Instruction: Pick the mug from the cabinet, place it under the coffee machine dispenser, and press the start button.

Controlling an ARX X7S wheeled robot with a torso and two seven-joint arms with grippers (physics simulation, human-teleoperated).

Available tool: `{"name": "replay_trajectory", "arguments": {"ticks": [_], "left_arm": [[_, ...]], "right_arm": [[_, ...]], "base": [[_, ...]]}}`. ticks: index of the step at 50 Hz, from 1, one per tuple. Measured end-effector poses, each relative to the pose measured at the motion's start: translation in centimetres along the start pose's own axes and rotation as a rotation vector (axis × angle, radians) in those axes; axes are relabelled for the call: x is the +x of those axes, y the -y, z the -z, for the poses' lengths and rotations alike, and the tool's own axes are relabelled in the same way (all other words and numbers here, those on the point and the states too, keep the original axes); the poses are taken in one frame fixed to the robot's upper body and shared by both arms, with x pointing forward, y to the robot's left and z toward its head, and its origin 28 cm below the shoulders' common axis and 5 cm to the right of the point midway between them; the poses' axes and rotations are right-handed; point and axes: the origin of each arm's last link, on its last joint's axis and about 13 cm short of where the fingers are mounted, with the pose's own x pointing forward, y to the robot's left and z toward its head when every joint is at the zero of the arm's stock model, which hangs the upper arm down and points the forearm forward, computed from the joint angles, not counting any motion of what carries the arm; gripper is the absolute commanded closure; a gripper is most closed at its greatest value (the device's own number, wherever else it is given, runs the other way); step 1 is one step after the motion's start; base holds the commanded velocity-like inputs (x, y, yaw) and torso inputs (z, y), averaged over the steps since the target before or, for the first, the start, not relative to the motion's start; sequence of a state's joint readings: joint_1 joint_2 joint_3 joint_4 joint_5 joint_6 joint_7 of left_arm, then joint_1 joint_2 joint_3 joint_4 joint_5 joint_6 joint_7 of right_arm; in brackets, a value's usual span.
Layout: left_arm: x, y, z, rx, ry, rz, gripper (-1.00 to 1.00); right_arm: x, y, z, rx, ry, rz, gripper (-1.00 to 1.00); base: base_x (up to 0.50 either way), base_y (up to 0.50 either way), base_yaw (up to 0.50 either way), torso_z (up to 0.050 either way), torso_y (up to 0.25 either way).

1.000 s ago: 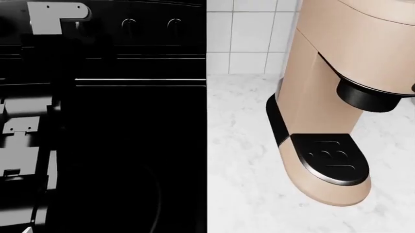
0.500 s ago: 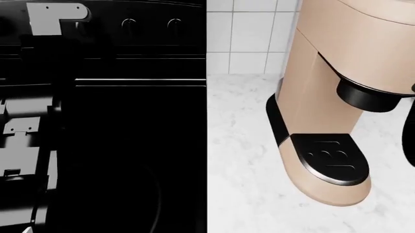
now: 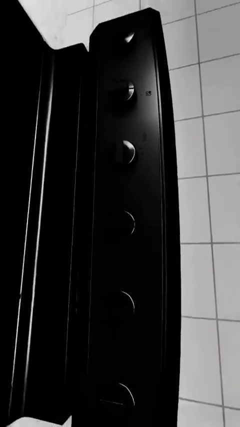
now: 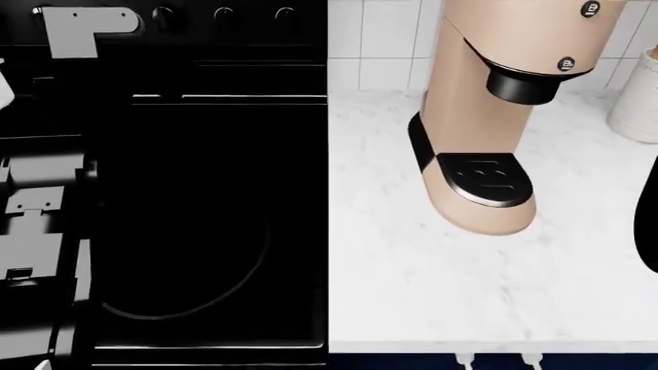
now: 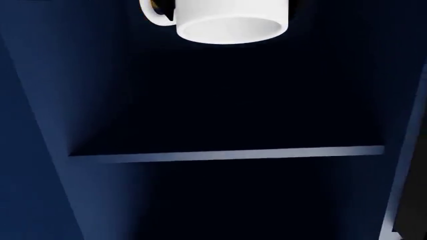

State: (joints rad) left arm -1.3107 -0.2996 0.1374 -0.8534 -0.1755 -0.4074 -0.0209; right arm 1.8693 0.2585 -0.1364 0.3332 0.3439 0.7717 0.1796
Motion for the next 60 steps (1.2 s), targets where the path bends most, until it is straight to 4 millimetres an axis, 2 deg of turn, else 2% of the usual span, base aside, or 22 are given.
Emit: {"name": "replay_trajectory", "arguments": {"ticks": [14, 22, 32, 40, 53, 60], "left_arm": [[0.1, 0.0, 0.3, -0.002, -0.006, 0.002, -1.00], [0.2, 0.1, 0.6, -0.006, -0.012, 0.003, -1.00], [0.5, 0.1, 1.1, -0.013, -0.023, 0.003, -1.00], [0.6, 0.2, 1.3, -0.017, -0.028, 0.001, -1.00], [0.7, 0.0, 1.5, -0.022, -0.033, -0.004, -1.00], [0.8, 0.0, 1.8, -0.022, -0.038, -0.006, -1.00]], "right_arm": [[-0.4, 0.0, -0.2, 0.000, 0.006, -0.012, 1.00], [-1.6, 0.5, -0.3, 0.010, -0.057, -0.009, 1.00], [-5.4, 2.3, 0.3, -0.006, -0.203, -0.028, 1.00], [-9.0, 3.9, 1.7, -0.010, -0.294, -0.053, 1.00], [-13.7, 6.6, 5.1, -0.045, -0.413, -0.035, 1.00], [-15.8, 8.1, 7.7, -0.054, -0.495, -0.010, 1.00]], "base": [[-0.11, 0.00, 0.00, 0.000, 0.000], [0.00, 0.00, 0.00, 0.000, 0.000], [0.00, 0.00, 0.00, 0.000, 0.000], [0.00, 0.00, 0.00, 0.000, 0.000], [0.00, 0.00, 0.00, 0.000, 0.000], [0.00, 0.00, 0.00, 0.000, 0.000]]}}
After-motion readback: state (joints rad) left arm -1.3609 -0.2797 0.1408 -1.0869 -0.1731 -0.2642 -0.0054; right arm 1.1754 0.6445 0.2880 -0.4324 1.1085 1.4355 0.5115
